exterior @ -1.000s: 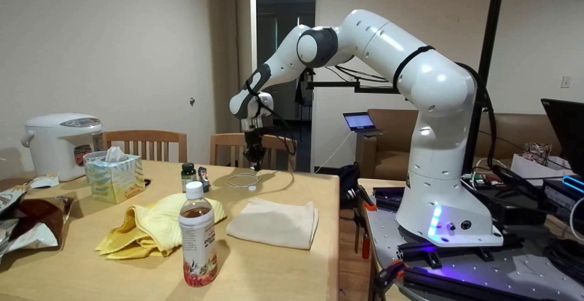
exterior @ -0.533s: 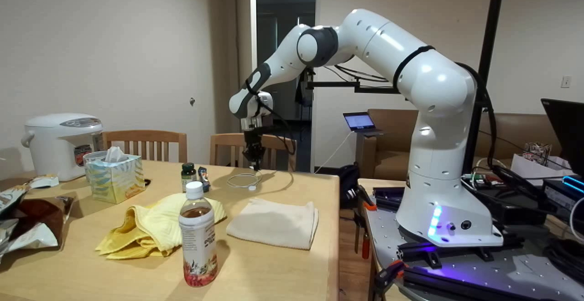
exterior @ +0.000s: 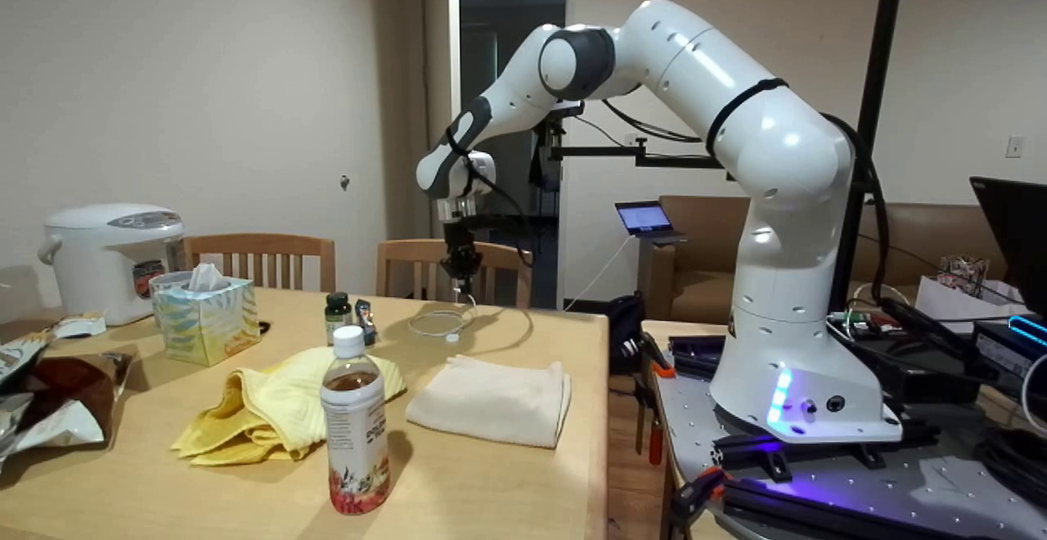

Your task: Put the right end of the charger on the white towel

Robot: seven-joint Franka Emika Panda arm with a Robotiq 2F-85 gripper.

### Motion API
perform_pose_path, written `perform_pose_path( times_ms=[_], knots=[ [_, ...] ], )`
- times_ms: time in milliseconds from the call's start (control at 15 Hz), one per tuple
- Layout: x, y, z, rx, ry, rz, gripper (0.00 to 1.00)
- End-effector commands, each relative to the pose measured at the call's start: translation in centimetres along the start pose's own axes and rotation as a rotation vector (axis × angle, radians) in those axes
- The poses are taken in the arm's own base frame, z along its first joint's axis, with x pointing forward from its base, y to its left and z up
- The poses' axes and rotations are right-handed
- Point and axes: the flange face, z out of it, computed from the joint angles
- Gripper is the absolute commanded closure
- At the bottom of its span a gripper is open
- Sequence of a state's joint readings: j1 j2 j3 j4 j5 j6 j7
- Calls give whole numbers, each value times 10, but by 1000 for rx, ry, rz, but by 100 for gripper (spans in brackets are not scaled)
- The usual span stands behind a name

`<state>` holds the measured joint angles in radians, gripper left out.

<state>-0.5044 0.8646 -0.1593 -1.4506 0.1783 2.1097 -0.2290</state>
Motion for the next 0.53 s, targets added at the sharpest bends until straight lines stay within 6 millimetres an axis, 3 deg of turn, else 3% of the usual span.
perform_pose_path(
  times_ms=[0, 267, 467],
  knots=[
    [-26, -10, -14, 24, -7, 31, 99],
    [-45, -30, -31, 17, -13, 41, 99],
    [-55, -46, -55, 27, 23, 60, 99]
  ],
)
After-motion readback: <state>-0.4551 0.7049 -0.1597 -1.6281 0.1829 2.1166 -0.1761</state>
